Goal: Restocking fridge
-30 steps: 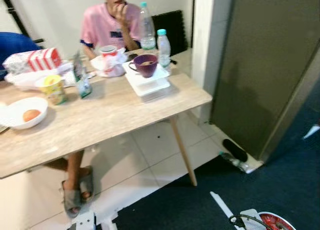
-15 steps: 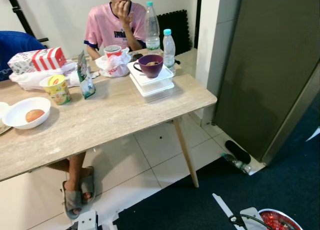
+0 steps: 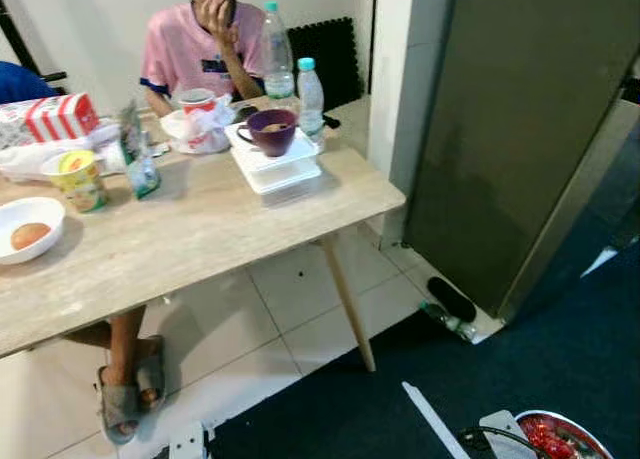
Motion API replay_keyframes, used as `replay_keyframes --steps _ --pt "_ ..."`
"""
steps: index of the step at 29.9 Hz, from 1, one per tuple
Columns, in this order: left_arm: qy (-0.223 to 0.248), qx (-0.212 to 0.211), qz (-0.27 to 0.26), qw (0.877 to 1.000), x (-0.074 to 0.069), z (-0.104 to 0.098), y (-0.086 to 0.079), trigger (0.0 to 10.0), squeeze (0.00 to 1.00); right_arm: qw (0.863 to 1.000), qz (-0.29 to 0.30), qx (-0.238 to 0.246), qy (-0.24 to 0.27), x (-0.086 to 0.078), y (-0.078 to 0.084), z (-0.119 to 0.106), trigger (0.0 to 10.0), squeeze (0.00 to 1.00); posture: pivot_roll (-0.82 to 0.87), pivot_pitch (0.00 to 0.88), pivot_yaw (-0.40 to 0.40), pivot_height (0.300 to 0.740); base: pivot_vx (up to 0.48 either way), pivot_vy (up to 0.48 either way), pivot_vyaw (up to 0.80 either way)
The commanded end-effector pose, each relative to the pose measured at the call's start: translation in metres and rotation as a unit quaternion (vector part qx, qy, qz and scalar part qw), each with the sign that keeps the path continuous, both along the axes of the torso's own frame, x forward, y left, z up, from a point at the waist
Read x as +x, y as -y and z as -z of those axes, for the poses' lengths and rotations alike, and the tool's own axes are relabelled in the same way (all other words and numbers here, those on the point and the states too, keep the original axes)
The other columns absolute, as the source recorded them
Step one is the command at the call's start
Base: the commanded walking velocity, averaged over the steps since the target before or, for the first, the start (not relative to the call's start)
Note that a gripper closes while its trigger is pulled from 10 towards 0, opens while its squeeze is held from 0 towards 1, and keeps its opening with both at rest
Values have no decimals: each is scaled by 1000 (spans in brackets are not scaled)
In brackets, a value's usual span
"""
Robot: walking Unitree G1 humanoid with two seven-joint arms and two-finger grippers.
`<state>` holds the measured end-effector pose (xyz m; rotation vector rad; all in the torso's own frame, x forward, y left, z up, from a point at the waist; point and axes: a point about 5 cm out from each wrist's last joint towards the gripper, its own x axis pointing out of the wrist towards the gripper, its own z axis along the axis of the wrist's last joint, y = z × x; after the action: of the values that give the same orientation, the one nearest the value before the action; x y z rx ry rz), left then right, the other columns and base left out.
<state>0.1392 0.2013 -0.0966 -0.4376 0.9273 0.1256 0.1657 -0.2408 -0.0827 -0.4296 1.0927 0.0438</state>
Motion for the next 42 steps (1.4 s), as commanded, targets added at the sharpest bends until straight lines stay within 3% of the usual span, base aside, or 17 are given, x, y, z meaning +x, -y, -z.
replay_keyframes --steps 1,17,42 --pt "-6 2 -8 1000 -4 0 -6 10000 0 1000 -3 0 -1 -1 -2 1 10000 0 -24 0 7 740 0 -379 0" --pt "-12 -3 -6 1000 -12 3 -5 10000 0 1000 -9 -1 -12 -9 -2 4 10000 0 -18 24 10 740 0 -396 0" --pt "-10 -5 -4 1000 -10 2 -5 10000 0 1000 -17 -3 -16 -10 -4 5 10000 0 -14 27 13 740 0 -431 0"
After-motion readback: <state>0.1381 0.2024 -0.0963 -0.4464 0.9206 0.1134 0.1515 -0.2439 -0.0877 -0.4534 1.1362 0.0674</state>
